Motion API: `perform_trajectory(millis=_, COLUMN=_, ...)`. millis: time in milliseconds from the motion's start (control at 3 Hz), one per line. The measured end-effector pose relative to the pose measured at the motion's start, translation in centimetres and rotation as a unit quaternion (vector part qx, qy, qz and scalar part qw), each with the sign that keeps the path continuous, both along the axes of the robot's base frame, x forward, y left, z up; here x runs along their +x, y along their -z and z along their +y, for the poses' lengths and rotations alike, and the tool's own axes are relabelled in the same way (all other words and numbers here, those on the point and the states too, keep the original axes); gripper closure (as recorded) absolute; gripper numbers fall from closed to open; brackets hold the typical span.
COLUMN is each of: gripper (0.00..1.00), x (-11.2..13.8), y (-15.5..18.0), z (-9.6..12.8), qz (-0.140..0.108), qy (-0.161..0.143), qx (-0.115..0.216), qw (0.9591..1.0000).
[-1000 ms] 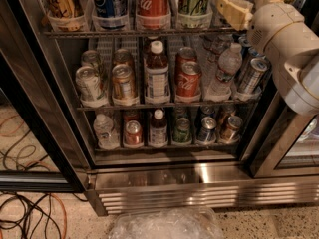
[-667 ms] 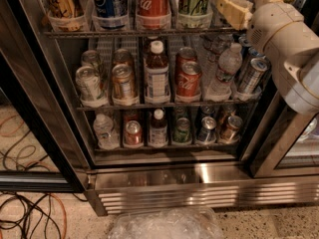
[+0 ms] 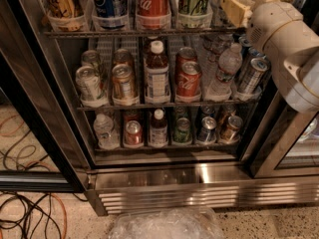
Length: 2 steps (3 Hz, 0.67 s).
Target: Pick redbull can from top shelf of fridge
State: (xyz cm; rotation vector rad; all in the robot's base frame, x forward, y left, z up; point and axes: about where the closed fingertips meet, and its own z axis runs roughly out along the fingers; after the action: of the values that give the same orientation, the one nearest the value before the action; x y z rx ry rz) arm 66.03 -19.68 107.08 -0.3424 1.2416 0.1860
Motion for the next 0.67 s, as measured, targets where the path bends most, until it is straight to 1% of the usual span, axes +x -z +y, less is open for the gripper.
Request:
perform_trajectory(millis=333, gripper=0.97, x=0.00, y=0.00, z=0.00, qz=0.000, qy=0.000, qx=0.000, qw=1.0000)
perform_trajectory(millis=667, gripper=1.00, x=0.00, y=0.00, z=0.00, qz=0.000, qy=0.000, qx=0.000, qw=1.0000)
